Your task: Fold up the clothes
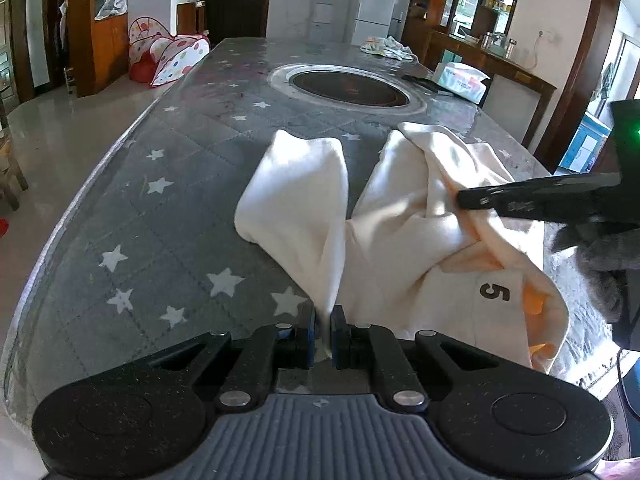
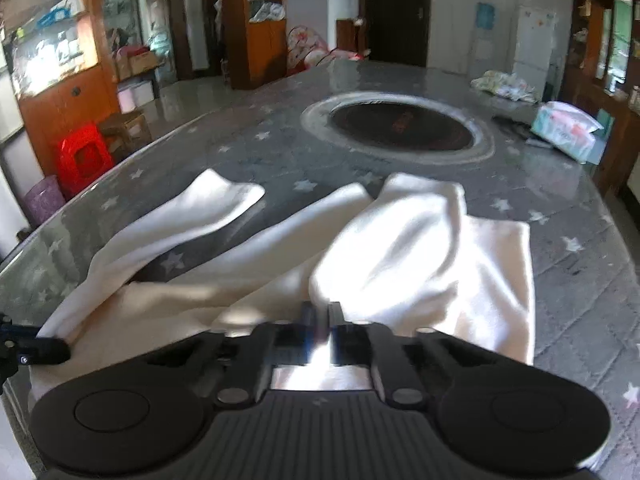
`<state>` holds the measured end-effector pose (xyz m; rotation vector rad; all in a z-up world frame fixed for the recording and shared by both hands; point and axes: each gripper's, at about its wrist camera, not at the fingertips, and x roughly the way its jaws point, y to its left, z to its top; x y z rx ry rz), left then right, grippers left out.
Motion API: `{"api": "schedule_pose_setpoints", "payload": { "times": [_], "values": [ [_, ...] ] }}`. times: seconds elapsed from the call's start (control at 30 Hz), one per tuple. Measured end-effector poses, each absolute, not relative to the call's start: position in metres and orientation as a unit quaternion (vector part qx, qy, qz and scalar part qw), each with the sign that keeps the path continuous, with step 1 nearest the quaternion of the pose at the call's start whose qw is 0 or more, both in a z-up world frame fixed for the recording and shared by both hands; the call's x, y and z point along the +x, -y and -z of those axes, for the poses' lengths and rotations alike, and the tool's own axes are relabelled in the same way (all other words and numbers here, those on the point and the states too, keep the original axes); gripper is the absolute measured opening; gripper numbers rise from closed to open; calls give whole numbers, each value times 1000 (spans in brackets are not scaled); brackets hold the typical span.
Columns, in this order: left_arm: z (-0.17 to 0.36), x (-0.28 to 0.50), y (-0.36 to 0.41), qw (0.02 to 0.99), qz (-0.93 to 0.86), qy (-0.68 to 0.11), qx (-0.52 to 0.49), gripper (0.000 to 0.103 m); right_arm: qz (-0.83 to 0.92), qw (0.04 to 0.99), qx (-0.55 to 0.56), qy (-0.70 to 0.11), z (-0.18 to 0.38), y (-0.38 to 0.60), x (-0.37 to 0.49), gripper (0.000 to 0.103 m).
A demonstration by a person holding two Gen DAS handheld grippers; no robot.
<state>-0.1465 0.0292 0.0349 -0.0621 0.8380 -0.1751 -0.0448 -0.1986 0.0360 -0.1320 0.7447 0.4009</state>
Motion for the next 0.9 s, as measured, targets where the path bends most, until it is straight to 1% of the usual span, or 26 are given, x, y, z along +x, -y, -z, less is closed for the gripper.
{"api": "schedule_pose_setpoints", "payload": {
  "times": [0.13, 0.33, 0.4, 0.47, 0.53, 0.57, 0.63, 0.67, 0.7, 0.77, 0.87, 0.9],
  "values": [
    [-36, -147, -30, 910, 86, -405, -26, 8, -158, 931, -76, -321, -55, 224, -67, 4],
    [-34, -146, -23, 909, 98, -406, -14, 8, -77, 956, -75, -273, -86, 281, -123, 4],
    [-35, -146, -22, 908, 102, -406, -11, 8, -57, 957, -71, -274, -90, 297, -143, 4],
    [-35, -145, -21, 907, 106, -407, -7, 8, -46, 953, -67, -293, -88, 308, -159, 5],
    [-38, -145, -21, 907, 108, -407, -1, 12, -39, 947, -62, -313, -81, 315, -169, 6],
    [-41, -144, -20, 907, 109, -406, 2, 12, -37, 944, -59, -321, -79, 318, -173, 6],
    [-48, -143, -21, 910, 111, -399, 9, 12, -39, 943, -46, -326, -80, 324, -176, 11],
    [-53, -142, -21, 912, 111, -394, 12, 13, -42, 944, -37, -324, -83, 328, -175, 16],
    [-57, -140, -22, 914, 113, -389, 16, 14, -45, 945, -28, -321, -86, 331, -175, 18],
    [-64, -133, -19, 918, 114, -380, 21, 16, -53, 948, -23, -314, -91, 332, -169, 19],
    [-72, -116, -13, 921, 117, -370, 28, 20, -70, 947, -31, -313, -91, 327, -147, 26],
    [-74, -107, -10, 922, 119, -368, 29, 23, -77, 945, -34, -316, -88, 323, -138, 26]
  ]
}}
